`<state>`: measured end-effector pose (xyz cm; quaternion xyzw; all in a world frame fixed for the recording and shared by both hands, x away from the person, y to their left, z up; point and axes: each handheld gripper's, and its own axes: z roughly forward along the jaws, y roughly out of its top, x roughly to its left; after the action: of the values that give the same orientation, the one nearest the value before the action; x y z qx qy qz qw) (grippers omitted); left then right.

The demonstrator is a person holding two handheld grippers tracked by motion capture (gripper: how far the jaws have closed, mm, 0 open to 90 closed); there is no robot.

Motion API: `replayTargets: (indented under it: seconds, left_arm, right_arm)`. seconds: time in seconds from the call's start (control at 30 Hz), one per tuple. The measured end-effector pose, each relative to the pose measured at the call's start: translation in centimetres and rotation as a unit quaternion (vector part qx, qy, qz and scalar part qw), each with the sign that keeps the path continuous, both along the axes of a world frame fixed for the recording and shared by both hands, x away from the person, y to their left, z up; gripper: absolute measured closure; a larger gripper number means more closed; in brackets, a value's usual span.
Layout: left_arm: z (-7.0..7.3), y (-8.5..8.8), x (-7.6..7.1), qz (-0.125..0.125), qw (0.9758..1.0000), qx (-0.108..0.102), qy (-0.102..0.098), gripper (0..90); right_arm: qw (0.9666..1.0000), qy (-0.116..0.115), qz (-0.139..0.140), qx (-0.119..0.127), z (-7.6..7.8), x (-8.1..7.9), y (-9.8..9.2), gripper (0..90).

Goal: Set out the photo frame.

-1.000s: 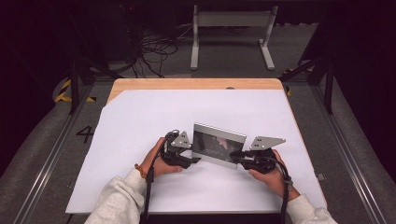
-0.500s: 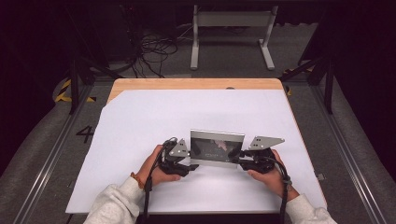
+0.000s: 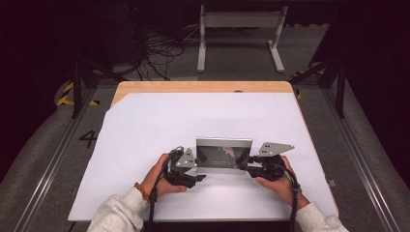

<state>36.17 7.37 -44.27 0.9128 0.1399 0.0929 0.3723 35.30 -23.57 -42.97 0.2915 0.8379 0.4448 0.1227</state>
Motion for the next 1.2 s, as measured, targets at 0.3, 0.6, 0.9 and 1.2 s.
replayTargets:
  seconds: [0.3,0.6,0.9,1.2]
  left_arm:
    - [0.0,0.2,-0.1,0.005,1.0,-0.003,-0.003,33.4]
    - [0.4,2.5,-0.8,0.038,0.9989,-0.017,-0.024,23.9]
    - [0.8,4.9,-1.9,0.073,0.9952,-0.03,-0.057,17.9]
    - [0.4,7.2,-2.5,0.091,0.9932,-0.034,-0.064,14.3]
  right_arm:
    - [0.9999,0.001,-0.01,-0.007,-0.2,0.0,0.0,60.4]
    - [0.9991,-0.022,-0.012,-0.035,0.4,-0.8,-0.9,57.4]
    - [0.9945,-0.065,-0.015,-0.081,0.8,-2.6,-1.5,44.5]
    - [0.9906,-0.084,-0.046,-0.098,0.4,-3.6,-3.9,25.3]
